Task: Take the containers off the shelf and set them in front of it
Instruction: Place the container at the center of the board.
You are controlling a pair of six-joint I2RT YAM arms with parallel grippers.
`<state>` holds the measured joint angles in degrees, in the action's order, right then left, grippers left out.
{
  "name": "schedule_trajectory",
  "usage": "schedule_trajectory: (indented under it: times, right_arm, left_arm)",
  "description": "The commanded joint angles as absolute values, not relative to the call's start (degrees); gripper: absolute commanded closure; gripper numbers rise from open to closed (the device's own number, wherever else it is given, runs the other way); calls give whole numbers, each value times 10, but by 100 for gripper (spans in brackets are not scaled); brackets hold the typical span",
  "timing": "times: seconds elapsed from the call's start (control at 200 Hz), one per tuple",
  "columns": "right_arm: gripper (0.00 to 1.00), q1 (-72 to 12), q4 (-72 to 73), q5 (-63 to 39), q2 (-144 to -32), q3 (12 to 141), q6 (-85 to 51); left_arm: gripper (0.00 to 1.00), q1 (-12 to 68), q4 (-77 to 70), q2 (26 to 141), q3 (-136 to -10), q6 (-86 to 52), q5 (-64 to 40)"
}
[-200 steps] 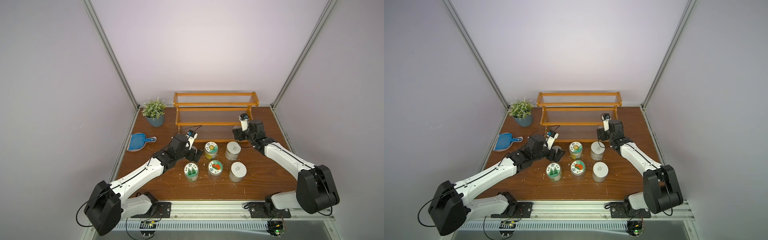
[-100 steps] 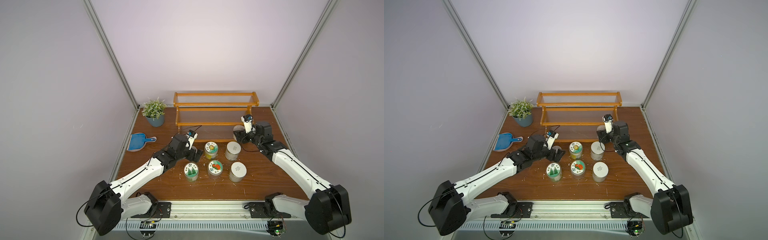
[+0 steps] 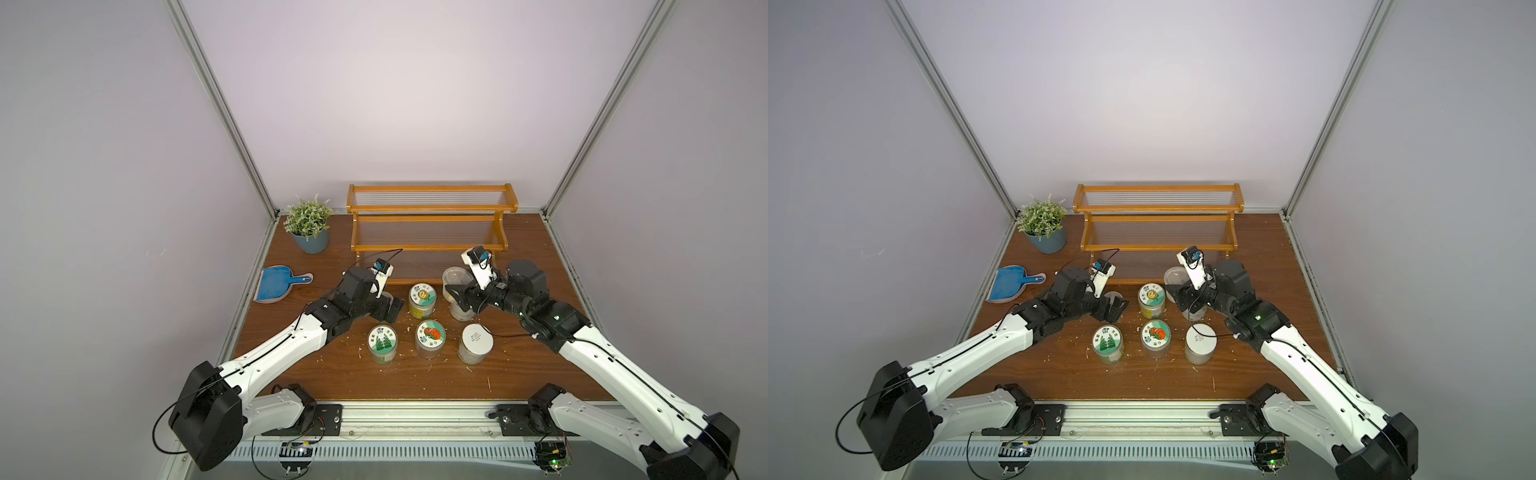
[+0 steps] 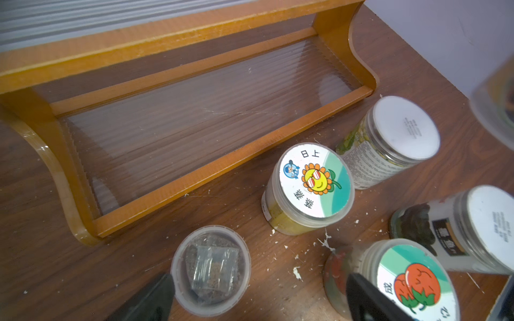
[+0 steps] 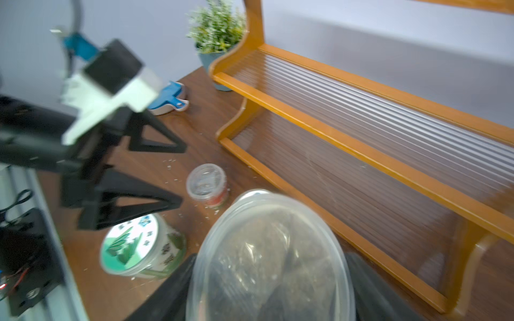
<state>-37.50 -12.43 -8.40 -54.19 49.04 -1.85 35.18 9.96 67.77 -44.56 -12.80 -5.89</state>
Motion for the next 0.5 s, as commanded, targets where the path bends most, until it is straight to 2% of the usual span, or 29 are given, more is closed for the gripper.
schedule_trajectory:
  times: [0.0,0.335,0.495]
  right_arm:
    - [21,-438,-104,-101,-514,472,-41]
    - [21,-633,-8,-107,-538,407,-48]
    - [20,-687,45,-120,-571,388,-50]
  left_arm:
    - [0,333,122,666,-466,-120,-53]
    - [0,326,159,643,-473,-116,-43]
    - [0,324,177,629,-473,-116,-32]
